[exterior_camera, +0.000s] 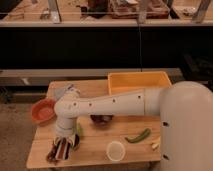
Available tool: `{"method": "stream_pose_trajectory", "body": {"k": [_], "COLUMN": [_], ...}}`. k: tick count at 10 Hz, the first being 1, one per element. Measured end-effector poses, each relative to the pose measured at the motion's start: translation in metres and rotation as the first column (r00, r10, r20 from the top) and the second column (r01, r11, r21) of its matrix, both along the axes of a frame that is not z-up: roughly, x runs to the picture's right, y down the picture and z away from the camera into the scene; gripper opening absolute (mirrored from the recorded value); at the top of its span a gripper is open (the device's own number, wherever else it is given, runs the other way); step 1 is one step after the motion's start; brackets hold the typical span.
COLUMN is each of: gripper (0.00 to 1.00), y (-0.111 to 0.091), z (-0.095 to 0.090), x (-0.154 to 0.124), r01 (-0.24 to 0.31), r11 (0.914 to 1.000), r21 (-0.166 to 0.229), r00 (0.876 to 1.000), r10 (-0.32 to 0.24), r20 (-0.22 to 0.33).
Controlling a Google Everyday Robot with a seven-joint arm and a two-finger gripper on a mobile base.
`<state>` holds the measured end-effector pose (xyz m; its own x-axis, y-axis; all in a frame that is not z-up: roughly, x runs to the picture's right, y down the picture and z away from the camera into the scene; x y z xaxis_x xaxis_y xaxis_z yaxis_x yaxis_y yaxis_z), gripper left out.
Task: Place eraser in metal cup
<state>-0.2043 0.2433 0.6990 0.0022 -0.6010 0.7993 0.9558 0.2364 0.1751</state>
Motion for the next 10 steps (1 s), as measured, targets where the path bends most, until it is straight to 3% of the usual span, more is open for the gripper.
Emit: {"method": "stream_pose_trajectory", "body": {"k": [3, 7, 10], "gripper": [0.00, 0.00, 0.00], "y": [-0.003, -0.040, -0.037], "z": [0.001, -0.011, -0.003], "x": [0.006, 0.034, 0.036], "r01": [0.003, -0.030, -0.036], "r11": [1.0000, 0.9995, 0.9992], "r21": [0.004, 0.012, -0.015], "r00": [1.000, 0.998, 0.998], "r10": [-0.003, 0.031, 0.035], "r20": [-0.010, -0.057, -0.054]}}
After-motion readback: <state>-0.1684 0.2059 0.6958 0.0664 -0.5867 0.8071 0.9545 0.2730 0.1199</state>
